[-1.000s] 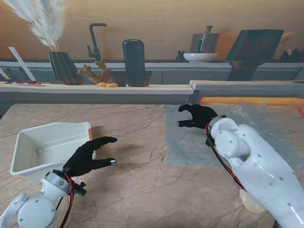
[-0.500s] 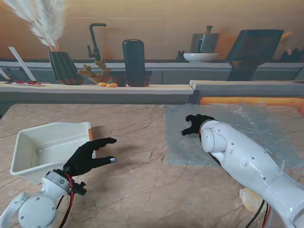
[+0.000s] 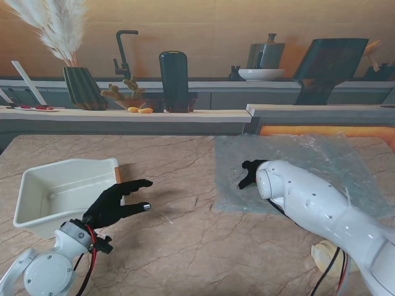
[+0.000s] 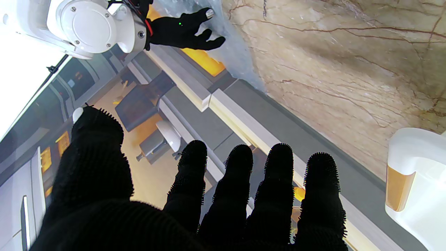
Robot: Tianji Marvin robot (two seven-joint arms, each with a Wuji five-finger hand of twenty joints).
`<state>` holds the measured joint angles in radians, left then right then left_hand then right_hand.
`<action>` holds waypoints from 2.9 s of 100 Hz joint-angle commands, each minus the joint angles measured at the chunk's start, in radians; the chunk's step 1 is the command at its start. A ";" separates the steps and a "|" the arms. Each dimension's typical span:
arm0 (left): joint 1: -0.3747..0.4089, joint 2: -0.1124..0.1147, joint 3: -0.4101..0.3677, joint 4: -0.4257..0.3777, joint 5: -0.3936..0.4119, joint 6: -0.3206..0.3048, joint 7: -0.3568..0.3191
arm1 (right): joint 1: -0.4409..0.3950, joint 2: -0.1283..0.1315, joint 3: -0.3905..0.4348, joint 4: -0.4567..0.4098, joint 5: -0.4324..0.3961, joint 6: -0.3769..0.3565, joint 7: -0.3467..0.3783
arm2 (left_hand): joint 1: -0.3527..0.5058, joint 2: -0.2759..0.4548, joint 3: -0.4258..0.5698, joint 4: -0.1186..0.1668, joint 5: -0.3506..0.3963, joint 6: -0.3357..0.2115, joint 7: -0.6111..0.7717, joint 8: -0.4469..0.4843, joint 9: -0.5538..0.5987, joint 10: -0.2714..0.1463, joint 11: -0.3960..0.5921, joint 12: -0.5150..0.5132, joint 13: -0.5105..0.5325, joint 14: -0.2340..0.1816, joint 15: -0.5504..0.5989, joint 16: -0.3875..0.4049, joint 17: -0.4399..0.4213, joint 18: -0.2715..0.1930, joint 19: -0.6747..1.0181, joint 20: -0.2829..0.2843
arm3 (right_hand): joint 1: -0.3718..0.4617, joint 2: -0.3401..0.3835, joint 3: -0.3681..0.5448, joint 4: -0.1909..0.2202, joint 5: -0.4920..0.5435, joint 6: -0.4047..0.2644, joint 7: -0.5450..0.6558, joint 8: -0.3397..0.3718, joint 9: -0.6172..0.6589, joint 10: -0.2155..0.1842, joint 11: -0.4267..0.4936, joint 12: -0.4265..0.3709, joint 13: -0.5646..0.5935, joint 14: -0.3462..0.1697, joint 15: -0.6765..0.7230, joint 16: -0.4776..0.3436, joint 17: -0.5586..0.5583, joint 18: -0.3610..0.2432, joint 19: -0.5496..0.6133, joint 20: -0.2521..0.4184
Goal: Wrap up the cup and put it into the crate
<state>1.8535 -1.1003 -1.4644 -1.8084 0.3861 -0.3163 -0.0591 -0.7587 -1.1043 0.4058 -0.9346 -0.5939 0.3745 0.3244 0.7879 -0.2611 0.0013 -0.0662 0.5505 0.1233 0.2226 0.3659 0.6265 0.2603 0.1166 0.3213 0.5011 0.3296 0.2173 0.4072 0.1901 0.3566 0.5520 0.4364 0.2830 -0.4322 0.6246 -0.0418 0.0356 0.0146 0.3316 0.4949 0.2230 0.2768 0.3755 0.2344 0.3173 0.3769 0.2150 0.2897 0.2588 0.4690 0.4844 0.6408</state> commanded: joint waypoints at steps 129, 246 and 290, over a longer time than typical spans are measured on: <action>0.032 -0.008 -0.020 -0.013 0.013 -0.017 0.034 | 0.091 0.032 -0.268 -0.044 -0.154 -0.901 -0.152 | 0.024 0.066 -0.029 0.016 0.023 -0.033 -0.010 0.020 0.035 0.005 -0.006 0.011 0.020 0.005 0.012 0.016 -0.005 0.014 0.036 0.005 | -0.055 -0.007 0.021 0.027 0.039 -0.163 0.068 -0.027 -0.032 -0.057 0.021 -0.015 -0.002 -0.068 -0.007 -0.042 -0.034 -0.043 0.069 -0.128; 0.013 -0.005 -0.007 -0.002 0.009 0.003 0.019 | -0.422 0.156 0.570 -0.489 -0.711 -1.292 -0.258 | 0.025 0.069 -0.029 0.016 0.027 -0.036 -0.009 0.023 0.036 0.003 -0.006 0.011 0.021 0.004 0.012 0.017 -0.005 0.014 0.038 0.004 | -0.121 -0.103 0.080 -0.002 0.062 -0.253 -0.109 0.025 0.042 -0.176 -0.085 -0.051 0.003 -0.155 -0.071 -0.048 -0.073 -0.101 0.002 -0.119; 0.015 -0.005 -0.007 -0.004 0.007 0.005 0.014 | -0.445 0.106 0.467 -0.590 -0.422 -0.546 0.098 | 0.029 0.071 -0.029 0.016 0.029 -0.034 -0.009 0.024 0.037 0.002 -0.006 0.011 0.021 0.004 0.013 0.017 -0.005 0.013 0.038 0.003 | -0.082 0.051 0.004 0.019 0.129 0.158 -0.114 -0.145 -0.041 0.200 -0.028 -0.033 0.002 0.004 -0.022 -0.060 -0.018 0.043 -0.062 -0.186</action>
<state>1.8591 -1.1030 -1.4731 -1.8093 0.3953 -0.3170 -0.0418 -1.2269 -0.9736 0.8897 -1.5466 -0.9248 -0.1419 0.4879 0.8030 -0.2225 -0.0086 -0.0659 0.5590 0.1223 0.2226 0.3756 0.6549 0.2610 0.1166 0.3213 0.5193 0.3296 0.2210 0.4182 0.1901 0.3577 0.5755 0.4364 0.2100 -0.4115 0.6430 -0.0543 0.1530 0.1291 0.2607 0.3721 0.2230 0.4241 0.3360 0.1972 0.3281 0.3373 0.1800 0.2446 0.2316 0.4320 0.4519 0.4938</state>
